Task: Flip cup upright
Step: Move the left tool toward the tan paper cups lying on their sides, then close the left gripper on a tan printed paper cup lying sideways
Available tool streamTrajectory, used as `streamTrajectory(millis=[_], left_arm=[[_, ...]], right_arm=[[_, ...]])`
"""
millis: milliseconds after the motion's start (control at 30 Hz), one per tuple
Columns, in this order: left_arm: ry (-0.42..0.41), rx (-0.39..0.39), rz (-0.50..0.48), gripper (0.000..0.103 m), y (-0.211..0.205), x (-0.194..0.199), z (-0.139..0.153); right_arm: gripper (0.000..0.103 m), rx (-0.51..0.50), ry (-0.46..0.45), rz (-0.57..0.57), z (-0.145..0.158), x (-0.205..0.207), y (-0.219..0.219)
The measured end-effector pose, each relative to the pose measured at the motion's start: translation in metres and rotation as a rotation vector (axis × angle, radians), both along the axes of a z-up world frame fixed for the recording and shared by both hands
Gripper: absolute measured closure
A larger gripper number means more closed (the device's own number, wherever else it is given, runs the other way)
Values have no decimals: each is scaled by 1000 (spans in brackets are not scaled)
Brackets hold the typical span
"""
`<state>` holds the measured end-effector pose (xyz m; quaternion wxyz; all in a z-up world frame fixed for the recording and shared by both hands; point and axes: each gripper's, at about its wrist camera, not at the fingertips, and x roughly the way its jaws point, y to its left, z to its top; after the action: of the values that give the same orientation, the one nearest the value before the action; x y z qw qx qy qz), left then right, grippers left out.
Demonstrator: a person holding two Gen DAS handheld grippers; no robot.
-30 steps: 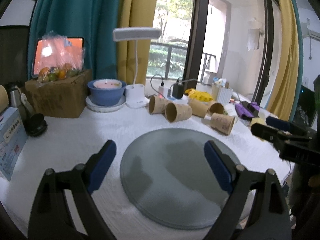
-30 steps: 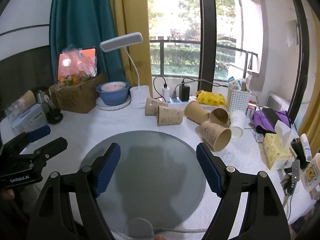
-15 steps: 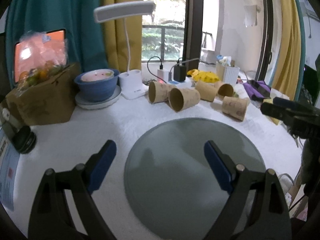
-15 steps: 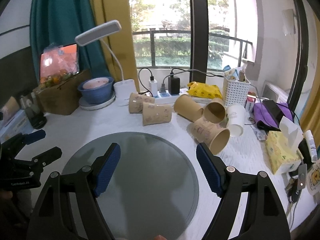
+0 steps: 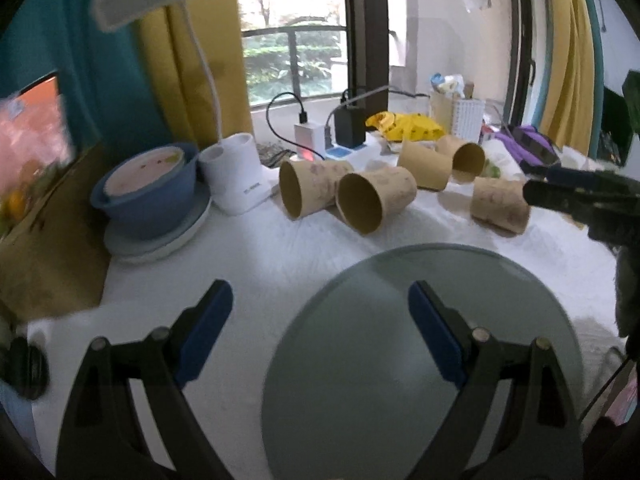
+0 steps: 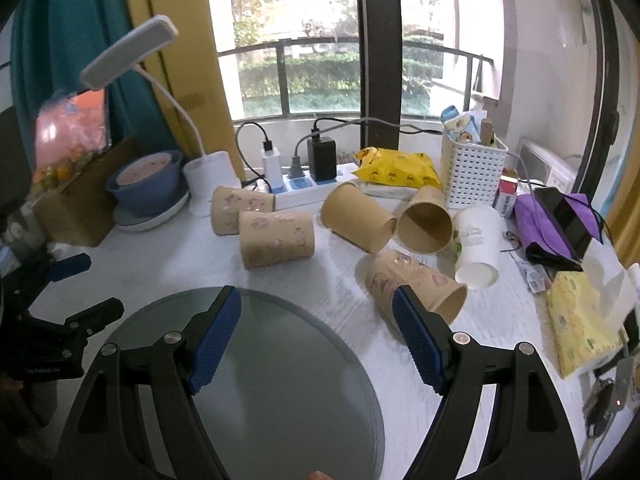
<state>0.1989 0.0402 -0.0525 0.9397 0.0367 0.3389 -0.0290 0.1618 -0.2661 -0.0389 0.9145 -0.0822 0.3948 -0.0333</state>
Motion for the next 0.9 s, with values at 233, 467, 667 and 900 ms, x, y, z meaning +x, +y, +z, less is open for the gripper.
streamTrajectory(millis=[233,467,667,900], left_arm=[[53,60,-66,12,7,60,-19],[63,106,-100,12,23,113,-28],[84,209,-232,12,26,157,-29],[103,329,-409,12,12,185,-32]], right_arm=[[22,4,42,-11,-19,36,-7],[22,-8,73,-61,-36,75,-13],[22,-10,83,-54,-41,101,-14],[22,16,90,-50,-46,112,-22]])
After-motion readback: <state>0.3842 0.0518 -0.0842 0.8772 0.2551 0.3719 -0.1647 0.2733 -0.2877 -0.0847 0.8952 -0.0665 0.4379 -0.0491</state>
